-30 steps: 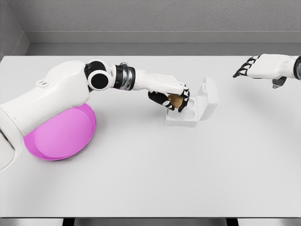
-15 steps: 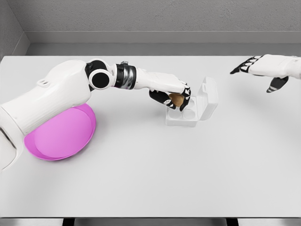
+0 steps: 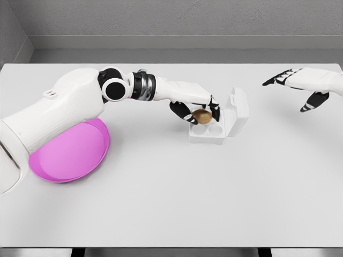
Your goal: Pack egg into the box and close the box lid
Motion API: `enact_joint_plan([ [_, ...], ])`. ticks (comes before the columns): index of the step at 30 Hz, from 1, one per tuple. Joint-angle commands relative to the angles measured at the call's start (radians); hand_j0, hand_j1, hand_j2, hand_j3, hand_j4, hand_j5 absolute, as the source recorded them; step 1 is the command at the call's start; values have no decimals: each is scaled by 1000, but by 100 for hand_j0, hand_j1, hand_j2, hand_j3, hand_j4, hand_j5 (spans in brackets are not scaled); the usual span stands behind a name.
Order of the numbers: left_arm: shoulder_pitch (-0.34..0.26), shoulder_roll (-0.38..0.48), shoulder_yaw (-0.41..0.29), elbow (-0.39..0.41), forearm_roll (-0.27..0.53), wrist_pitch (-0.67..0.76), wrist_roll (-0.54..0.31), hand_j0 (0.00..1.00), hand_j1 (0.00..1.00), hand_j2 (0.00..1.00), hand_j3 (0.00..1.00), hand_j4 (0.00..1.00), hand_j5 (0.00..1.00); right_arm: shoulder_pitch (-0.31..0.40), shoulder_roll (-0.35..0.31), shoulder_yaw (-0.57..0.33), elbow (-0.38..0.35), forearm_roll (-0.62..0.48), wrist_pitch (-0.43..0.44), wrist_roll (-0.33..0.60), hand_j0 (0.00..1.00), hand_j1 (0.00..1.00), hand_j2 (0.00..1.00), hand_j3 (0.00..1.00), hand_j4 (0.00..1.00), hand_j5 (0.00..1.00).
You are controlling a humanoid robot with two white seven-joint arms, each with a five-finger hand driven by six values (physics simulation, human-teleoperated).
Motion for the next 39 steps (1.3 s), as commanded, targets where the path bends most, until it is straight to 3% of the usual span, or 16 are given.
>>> enact_joint_plan([
  [1,0,1,3,-2,6,1,0,72,72,72,72,72,72,0,-2,-4,-2,-6,3,0,100,100,100,100,100,100],
  [7,0,7,3,-2,6,0,0,79,79,79,79,79,79,-3,-2,-4,-2,-9,3,0,100,100,100,100,100,100],
  [11,3,13,4,-2,6,-3,3,100,100,100,100,100,100,-3,0,-4,-3,-9,3,0,100,100,100,100,100,100],
  [19,23,82,98,-8,15,-40,5,100,100,100,100,100,100,3,-5,-4,-26,-9,3,0,100,100,100,100,100,100],
  [30,138,214,296,-34,23,-40,4,100,100,100,100,100,100,6,-8,-4,-37,-9,3,0,100,100,100,100,100,100],
  [32,153,249,299,-51,64,-40,4,100,100,100,100,100,100,8,-9,-3,-40,-11,3,0,100,100,100,100,100,100],
  [37,189,402,297,-195,201,-40,-4,100,100,100,100,100,100,31,-28,-3,-49,-11,3,0,100,100,100,100,100,100],
  [39,201,438,296,-227,229,-40,-4,100,100,100,100,100,100,48,-45,-4,-86,-26,3,0,100,100,100,100,100,100],
])
